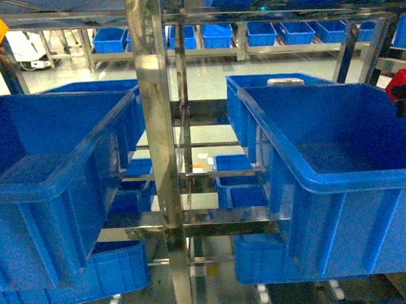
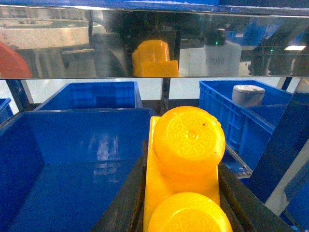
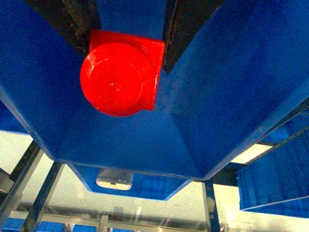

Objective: Sort and place red and yellow blocks in left bins

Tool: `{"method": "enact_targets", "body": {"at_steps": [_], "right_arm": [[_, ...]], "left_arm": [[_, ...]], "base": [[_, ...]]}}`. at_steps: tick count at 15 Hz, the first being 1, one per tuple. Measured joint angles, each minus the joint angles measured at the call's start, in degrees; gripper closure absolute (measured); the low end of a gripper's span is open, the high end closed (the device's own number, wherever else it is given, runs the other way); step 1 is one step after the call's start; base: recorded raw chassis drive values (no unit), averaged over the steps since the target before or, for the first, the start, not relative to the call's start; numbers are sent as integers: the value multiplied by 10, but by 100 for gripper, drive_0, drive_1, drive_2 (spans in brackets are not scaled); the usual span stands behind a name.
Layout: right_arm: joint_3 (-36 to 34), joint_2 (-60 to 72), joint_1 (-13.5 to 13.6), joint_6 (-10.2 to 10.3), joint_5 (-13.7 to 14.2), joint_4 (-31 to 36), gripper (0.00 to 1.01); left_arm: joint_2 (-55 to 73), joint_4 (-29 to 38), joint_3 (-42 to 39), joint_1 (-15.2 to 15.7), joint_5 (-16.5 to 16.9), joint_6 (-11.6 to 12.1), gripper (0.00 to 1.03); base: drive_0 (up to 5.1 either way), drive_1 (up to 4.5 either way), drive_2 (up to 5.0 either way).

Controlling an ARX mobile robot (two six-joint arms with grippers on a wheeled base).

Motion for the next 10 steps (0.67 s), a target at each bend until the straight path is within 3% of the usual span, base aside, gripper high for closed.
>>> {"method": "enact_targets", "body": {"at_steps": [3, 5, 10], "right_arm": [[101, 71, -52, 35, -22, -102, 72], [140, 89, -70, 42, -50, -169, 67], [146, 89, -38, 42, -67, -149, 8]], "left_arm": [[0, 0, 0, 0, 0, 0, 76], [0, 0, 0, 0, 0, 0, 76], [0, 0, 0, 0, 0, 0, 76]], "base": [[0, 0, 0], [0, 0, 0], [0, 0, 0]]}}
